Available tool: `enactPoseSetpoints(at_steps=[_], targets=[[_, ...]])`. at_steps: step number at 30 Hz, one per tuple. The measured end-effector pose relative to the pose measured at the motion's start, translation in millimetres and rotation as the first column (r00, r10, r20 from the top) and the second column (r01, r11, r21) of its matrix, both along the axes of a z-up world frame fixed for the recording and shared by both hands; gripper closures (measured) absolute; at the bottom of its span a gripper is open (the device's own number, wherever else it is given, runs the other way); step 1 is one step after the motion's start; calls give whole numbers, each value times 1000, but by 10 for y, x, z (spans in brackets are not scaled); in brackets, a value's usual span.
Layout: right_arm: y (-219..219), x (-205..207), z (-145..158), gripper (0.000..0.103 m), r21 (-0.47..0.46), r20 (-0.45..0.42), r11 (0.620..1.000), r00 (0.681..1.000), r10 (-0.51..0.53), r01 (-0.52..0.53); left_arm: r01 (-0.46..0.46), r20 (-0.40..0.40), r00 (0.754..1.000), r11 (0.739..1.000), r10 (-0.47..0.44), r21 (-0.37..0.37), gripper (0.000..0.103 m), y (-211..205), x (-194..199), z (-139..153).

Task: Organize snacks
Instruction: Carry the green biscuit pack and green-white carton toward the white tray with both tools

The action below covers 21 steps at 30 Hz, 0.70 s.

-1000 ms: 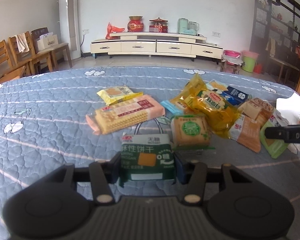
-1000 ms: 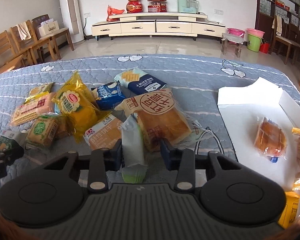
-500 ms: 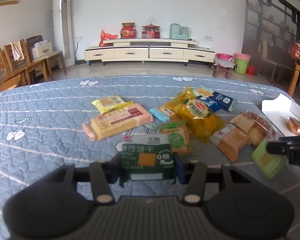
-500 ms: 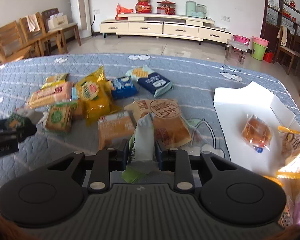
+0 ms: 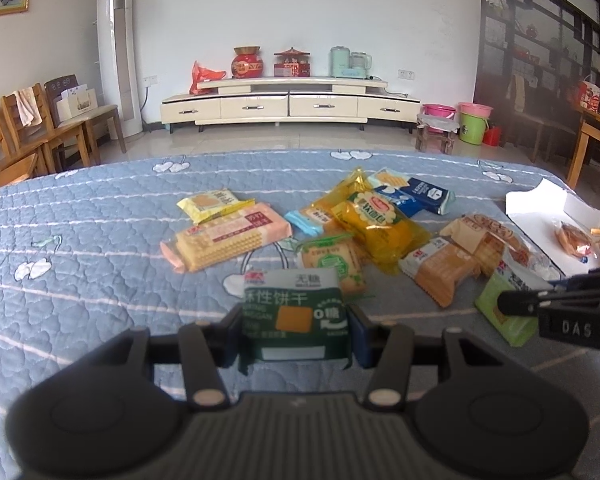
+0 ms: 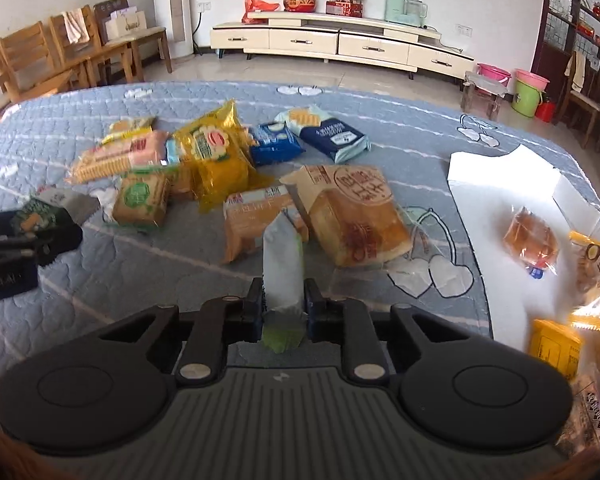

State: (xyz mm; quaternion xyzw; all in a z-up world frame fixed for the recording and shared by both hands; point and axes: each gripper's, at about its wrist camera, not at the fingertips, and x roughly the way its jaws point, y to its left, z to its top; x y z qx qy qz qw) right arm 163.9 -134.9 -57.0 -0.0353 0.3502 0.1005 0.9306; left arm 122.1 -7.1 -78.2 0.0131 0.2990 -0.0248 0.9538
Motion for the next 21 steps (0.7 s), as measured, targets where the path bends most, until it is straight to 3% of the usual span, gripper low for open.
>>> enactPoseSetpoints(at_steps=[10, 21], targets=[[-99, -330, 616, 81, 30, 91, 1000, 996, 8, -11, 31, 61, 998, 999, -32, 17, 52, -181, -173, 355], [-523, -782, 1132, 81, 53, 164, 998, 985, -49, 40, 104, 132, 985, 994, -106, 26, 52, -663, -412, 842]])
